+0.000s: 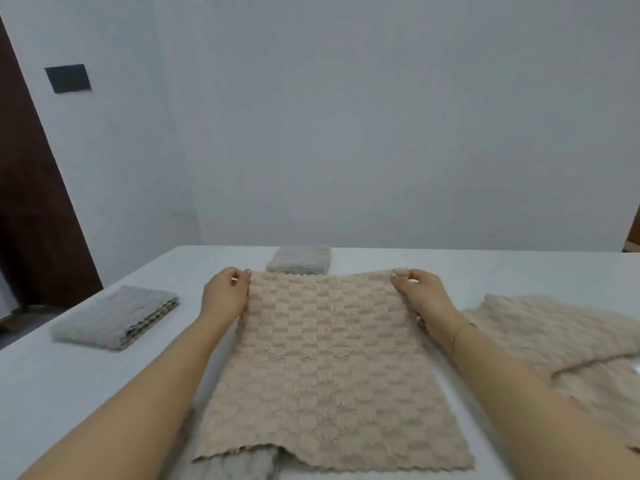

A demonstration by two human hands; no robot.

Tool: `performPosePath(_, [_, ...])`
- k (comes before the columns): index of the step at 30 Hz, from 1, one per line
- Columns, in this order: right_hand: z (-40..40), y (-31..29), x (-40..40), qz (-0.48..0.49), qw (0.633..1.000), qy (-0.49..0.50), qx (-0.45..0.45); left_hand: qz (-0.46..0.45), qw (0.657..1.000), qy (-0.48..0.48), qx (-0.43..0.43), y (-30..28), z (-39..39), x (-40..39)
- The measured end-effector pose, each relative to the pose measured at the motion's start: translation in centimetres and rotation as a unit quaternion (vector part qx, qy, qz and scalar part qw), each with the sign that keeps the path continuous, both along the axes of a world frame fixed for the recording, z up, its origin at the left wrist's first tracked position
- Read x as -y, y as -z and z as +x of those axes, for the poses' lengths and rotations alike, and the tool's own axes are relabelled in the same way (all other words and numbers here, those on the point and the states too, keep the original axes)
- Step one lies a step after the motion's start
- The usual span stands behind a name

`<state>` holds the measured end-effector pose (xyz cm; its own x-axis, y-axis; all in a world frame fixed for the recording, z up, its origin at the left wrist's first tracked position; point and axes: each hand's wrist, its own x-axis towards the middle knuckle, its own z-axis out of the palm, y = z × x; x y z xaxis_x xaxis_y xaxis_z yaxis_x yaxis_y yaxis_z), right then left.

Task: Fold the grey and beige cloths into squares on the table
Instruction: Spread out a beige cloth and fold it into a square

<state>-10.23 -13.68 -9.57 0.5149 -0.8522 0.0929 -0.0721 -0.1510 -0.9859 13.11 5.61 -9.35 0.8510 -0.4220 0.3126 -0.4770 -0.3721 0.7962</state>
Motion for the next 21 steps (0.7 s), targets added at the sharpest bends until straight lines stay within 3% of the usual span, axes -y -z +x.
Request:
performPosePath(11, [3.1,4.3,2.1,-0.167,0.981,0.076,-0.063,0.001,1.0,0.013,0.02,5.3,2.8,0.9])
performPosePath(21, [5.5,4.2,4.2,-0.259,0.951,0.094,-0.141,0.108,0.989,-0.018,0.096,5.0,4.4,2.6])
